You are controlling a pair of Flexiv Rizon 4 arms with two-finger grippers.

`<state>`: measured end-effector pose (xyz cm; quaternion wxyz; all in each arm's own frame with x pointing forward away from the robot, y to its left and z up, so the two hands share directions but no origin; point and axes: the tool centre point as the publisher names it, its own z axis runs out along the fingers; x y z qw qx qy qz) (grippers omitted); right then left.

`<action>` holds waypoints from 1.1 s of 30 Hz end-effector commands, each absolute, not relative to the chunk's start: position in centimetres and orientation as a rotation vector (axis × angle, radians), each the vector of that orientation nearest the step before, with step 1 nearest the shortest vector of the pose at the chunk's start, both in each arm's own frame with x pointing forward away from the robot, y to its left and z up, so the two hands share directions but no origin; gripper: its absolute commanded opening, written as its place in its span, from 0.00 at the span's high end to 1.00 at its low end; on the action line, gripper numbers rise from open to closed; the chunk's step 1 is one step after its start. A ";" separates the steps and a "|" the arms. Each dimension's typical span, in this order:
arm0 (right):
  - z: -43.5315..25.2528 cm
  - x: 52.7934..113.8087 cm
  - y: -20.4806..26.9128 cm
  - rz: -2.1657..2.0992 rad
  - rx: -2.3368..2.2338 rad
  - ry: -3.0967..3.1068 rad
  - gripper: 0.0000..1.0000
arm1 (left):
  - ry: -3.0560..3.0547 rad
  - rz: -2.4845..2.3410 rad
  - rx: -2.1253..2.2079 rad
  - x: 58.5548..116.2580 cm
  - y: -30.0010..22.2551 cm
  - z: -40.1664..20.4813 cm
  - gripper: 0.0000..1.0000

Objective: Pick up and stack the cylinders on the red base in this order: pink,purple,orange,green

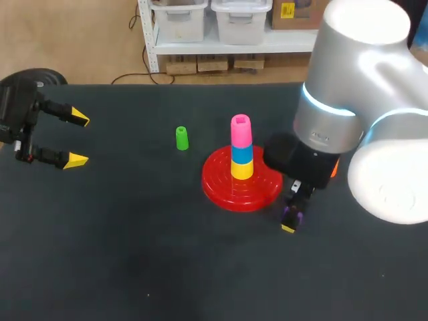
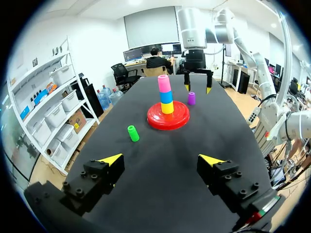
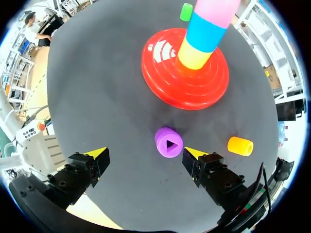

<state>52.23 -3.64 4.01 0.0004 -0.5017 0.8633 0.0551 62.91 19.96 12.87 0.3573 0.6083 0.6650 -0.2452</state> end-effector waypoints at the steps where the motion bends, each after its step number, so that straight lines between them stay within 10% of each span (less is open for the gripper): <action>1: 3.2 52.4 -3.6 0.148 -1.557 2.712 0.00 | 1.713 -0.630 1.568 62.8 20.0 12.8 0.00; 33: 1.0 53.5 -4.2 0.127 -1.547 2.747 0.00 | 1.713 -0.630 1.568 62.8 20.0 12.8 0.00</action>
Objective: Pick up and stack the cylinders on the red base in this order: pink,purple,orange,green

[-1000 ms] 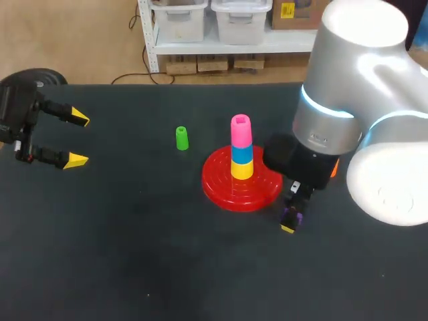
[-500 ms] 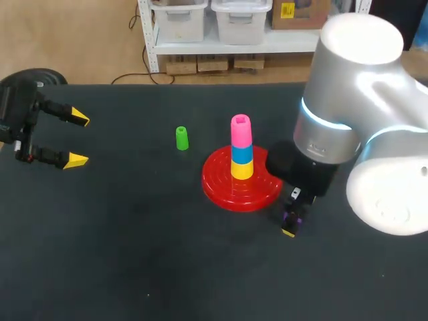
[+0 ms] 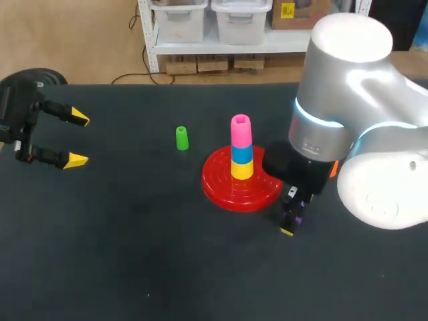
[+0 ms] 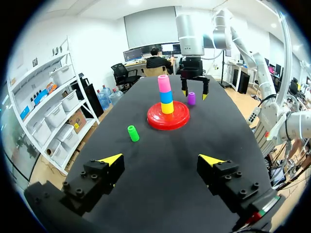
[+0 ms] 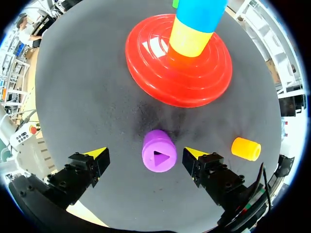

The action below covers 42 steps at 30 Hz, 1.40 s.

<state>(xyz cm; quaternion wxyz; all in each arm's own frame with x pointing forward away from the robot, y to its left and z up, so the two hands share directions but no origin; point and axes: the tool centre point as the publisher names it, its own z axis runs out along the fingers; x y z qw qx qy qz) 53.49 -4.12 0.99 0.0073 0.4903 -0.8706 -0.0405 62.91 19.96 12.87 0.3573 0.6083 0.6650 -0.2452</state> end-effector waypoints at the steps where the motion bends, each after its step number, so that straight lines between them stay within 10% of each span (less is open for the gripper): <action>1: 1.0 53.5 -4.2 -0.125 1.534 -2.723 0.00 | 1.713 -0.630 1.568 62.8 20.0 12.8 0.00; 14: 1.1 53.6 -4.2 -0.125 1.546 -2.721 0.00 | 1.713 -0.630 1.568 62.8 20.0 12.8 0.00; 15: 1.1 53.7 -4.2 -0.128 1.548 -2.721 0.10 | 1.713 -0.630 1.568 62.8 20.0 12.8 0.00; 16: 1.1 53.7 -4.2 -0.128 1.550 -2.721 0.77 | 1.713 -0.630 1.568 62.8 20.0 12.8 0.00; 17: 1.1 53.7 -4.2 -0.130 1.551 -2.721 1.00 | 1.713 -0.630 1.568 62.8 20.0 12.8 0.00; 42: 0.9 53.7 -4.0 -0.158 1.563 -2.706 1.00 | 1.713 -0.630 1.568 62.8 20.0 12.8 0.00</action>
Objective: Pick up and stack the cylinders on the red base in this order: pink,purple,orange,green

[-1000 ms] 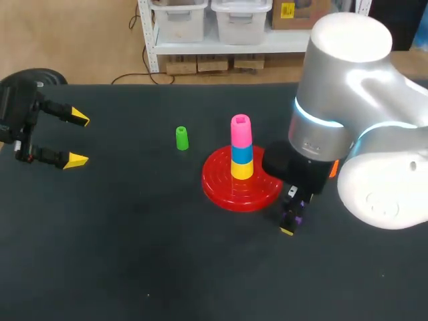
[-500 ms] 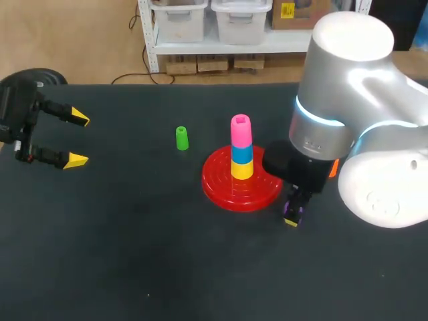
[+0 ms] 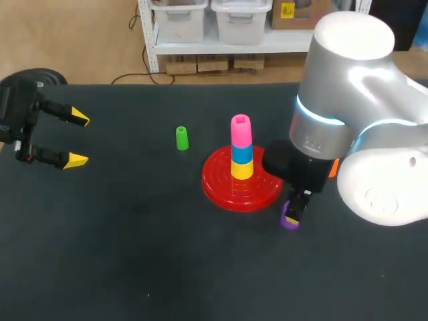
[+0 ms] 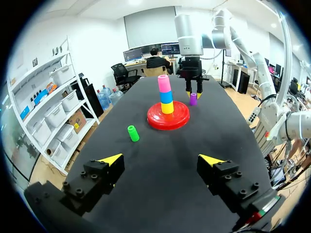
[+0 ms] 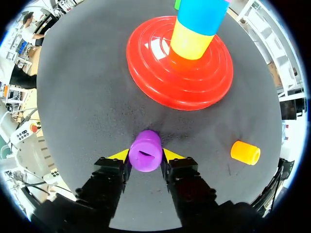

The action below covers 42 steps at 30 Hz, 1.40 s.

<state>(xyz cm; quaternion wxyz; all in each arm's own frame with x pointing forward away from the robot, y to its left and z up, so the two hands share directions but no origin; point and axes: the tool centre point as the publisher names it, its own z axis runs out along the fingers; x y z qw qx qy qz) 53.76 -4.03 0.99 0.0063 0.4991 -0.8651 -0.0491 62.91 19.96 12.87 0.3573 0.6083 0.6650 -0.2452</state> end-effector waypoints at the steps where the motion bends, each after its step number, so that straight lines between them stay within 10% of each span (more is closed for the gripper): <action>1: 1.0 53.7 -4.1 -0.158 1.564 -2.706 1.00 | 1.713 -0.630 1.568 62.8 20.0 12.8 0.00; 42: 21.1 63.6 2.4 -0.089 1.916 -2.539 1.00 | 1.713 -0.630 1.568 62.8 20.0 12.8 0.00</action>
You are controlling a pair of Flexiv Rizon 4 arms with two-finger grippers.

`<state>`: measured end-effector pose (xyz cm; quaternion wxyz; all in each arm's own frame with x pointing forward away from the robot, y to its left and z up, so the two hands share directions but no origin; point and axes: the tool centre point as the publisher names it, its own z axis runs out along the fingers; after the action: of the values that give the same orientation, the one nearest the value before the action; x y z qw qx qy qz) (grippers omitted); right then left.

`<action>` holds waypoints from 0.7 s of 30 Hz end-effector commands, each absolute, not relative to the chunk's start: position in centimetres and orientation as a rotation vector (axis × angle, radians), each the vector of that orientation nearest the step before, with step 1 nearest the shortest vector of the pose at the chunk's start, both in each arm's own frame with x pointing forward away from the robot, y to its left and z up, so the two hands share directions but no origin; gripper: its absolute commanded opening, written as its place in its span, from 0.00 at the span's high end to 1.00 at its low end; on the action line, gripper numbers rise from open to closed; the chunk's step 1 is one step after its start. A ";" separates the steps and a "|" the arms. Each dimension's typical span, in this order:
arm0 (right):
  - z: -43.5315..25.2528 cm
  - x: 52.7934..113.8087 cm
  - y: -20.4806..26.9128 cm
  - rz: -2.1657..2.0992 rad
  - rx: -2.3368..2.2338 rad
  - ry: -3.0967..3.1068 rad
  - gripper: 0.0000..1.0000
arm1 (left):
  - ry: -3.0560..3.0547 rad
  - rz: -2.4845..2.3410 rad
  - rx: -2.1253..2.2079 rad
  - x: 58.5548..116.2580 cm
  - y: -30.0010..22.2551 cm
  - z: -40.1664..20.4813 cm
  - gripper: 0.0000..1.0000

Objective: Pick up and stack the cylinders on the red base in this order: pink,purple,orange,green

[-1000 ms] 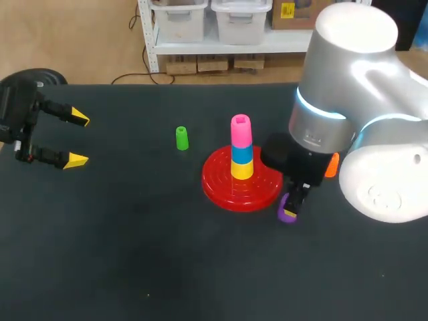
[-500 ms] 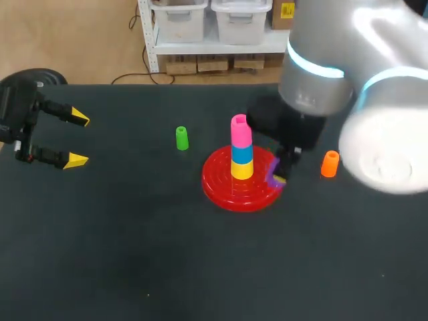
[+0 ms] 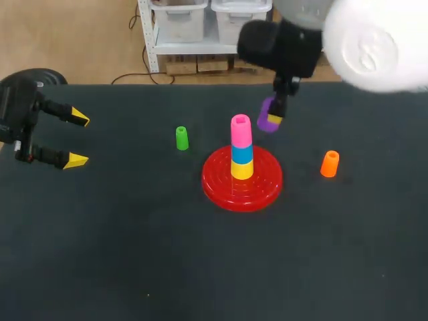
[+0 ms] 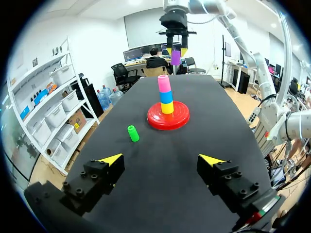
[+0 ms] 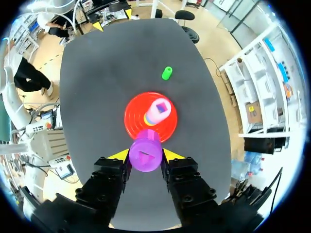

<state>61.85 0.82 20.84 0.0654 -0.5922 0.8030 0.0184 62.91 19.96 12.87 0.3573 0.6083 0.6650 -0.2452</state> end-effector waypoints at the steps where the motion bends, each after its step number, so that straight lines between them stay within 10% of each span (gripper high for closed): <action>1: 21.1 63.9 2.7 0.096 -1.885 2.475 1.00 | 1.713 -0.630 1.568 62.8 20.0 12.8 0.00; 21: 19.4 65.3 4.1 0.197 -2.011 2.462 1.00 | 1.713 -0.630 1.568 62.8 20.0 12.8 0.00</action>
<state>64.96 3.90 19.52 -0.0118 -0.6301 0.7747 0.0516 62.91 19.96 12.87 0.3573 0.6083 0.6650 -0.2452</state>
